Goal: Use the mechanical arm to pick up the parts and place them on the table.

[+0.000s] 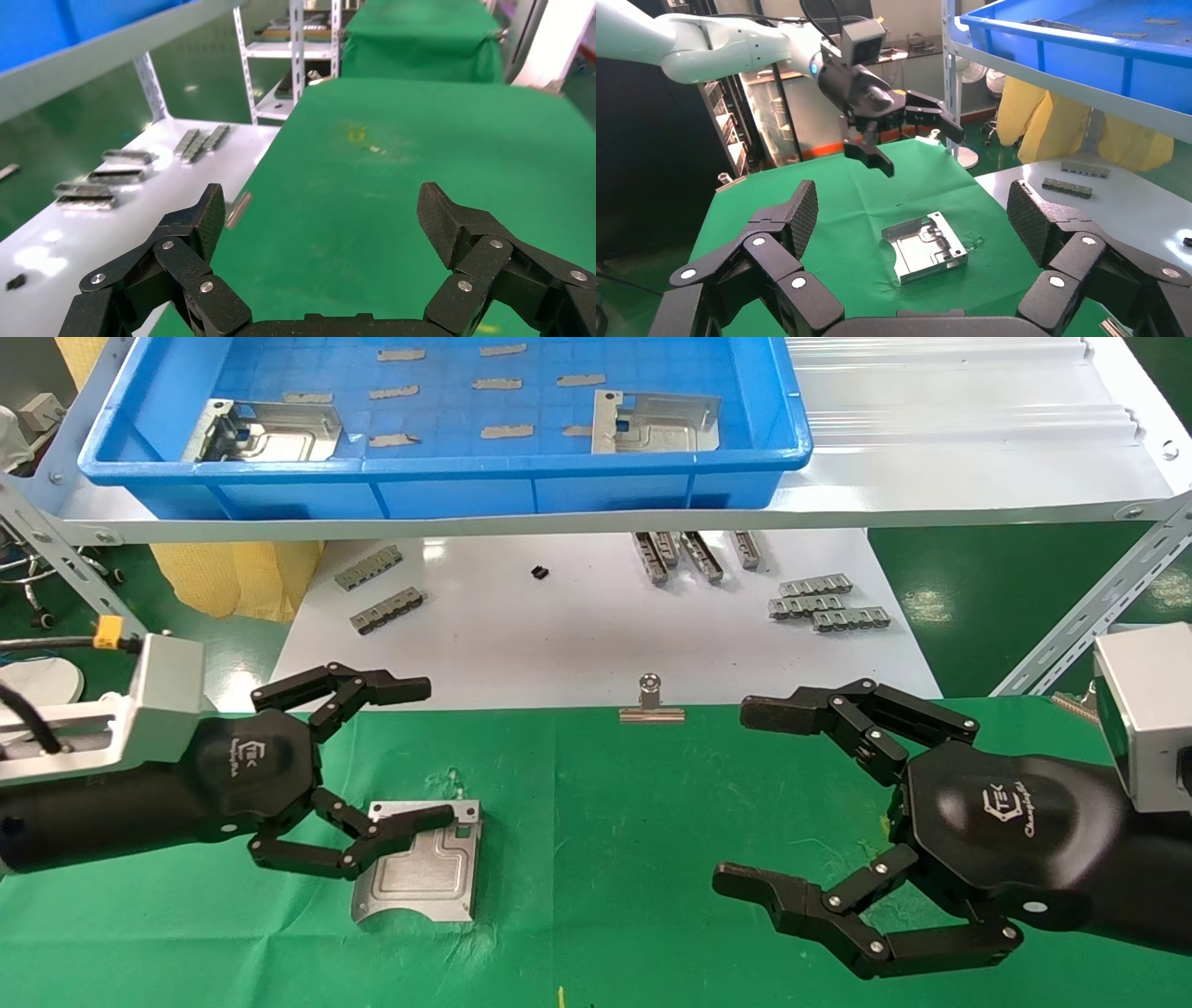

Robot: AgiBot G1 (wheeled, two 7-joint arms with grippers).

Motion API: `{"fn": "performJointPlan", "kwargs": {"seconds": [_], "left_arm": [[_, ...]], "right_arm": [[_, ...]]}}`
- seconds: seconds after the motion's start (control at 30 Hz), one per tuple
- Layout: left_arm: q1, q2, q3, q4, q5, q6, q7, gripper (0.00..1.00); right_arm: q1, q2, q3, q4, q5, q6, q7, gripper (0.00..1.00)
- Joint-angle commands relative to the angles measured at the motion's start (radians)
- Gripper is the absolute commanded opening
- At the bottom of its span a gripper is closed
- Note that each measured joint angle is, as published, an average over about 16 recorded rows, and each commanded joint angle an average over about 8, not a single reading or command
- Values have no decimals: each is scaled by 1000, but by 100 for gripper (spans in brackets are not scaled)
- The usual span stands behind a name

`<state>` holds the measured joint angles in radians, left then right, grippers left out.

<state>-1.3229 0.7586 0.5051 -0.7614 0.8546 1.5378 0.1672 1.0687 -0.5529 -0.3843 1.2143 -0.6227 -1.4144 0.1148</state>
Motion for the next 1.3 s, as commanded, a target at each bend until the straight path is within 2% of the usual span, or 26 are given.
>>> {"fn": "performJointPlan", "kwargs": {"seconds": [0.03,0.83,1.0,1.3], "left_arm": [[19,-12,-18,-41,-10,-3,-28,100],[247,-146,-224,-521,-123,-41,-351,100],[264,-156,-239,-561,-133,-43,-369,100],[259,-153,-235,-546,-131,-44,-362,100]], "right_arm": [[0,0,0,0,0,0,0,100],[0,0,0,0,0,0,0,100],[0,0,0,0,0,0,0,100],[0,0,0,0,0,0,0,100]]}}
